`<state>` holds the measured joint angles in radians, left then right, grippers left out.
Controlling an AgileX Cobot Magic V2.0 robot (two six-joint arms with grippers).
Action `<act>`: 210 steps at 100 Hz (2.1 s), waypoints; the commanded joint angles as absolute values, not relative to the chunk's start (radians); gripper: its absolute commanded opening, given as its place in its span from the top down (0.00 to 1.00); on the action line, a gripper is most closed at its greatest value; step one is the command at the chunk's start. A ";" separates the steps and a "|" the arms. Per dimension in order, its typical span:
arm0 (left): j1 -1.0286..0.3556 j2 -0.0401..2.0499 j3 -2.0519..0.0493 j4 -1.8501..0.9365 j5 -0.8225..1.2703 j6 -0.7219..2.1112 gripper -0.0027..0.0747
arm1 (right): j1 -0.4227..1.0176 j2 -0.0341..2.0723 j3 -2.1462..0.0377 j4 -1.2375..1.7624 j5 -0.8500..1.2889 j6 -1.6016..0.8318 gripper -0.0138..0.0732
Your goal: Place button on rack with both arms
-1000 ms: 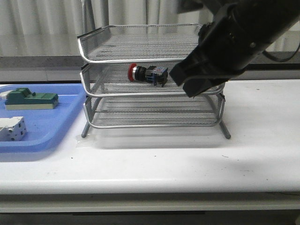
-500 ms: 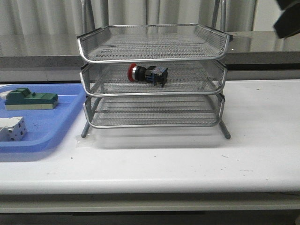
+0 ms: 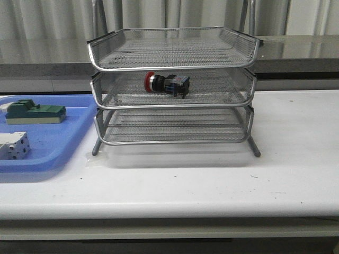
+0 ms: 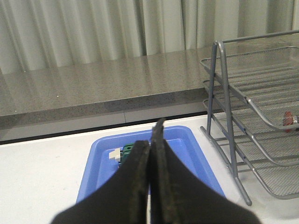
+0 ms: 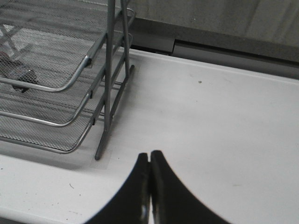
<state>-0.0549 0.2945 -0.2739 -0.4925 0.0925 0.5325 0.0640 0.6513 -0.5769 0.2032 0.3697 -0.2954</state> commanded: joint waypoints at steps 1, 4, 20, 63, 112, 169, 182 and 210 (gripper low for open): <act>-0.054 0.302 -0.303 -0.505 0.027 0.522 0.99 | 0.056 0.611 -0.593 0.205 0.330 -0.296 0.91; -0.054 0.302 -0.303 -0.505 0.027 0.522 0.99 | 0.056 0.605 -0.593 0.205 0.338 -0.296 0.91; -0.054 0.302 -0.303 -0.505 0.027 0.522 0.99 | 0.056 0.599 -0.592 0.205 0.352 -0.296 0.91; -0.054 0.302 -0.303 -0.505 0.027 0.522 0.99 | 0.056 0.599 -0.592 0.205 0.351 -0.296 0.91; -0.054 0.302 -0.303 -0.505 0.027 0.522 0.99 | 0.056 0.437 -0.410 -0.024 0.201 -0.020 0.91; -0.054 0.302 -0.303 -0.505 0.027 0.522 0.99 | 0.056 -0.030 -0.025 -0.044 0.051 0.027 0.91; -0.054 0.302 -0.303 -0.505 0.027 0.522 0.99 | 0.056 -0.026 0.021 -0.044 0.000 0.027 0.91; -0.054 0.302 -0.303 -0.505 0.027 0.522 0.99 | 0.056 -0.026 0.028 -0.044 -0.009 0.027 0.91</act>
<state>-0.0549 0.2945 -0.2739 -0.4925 0.0925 0.5325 0.0640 -0.0083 0.0271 -0.0336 0.0819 0.0256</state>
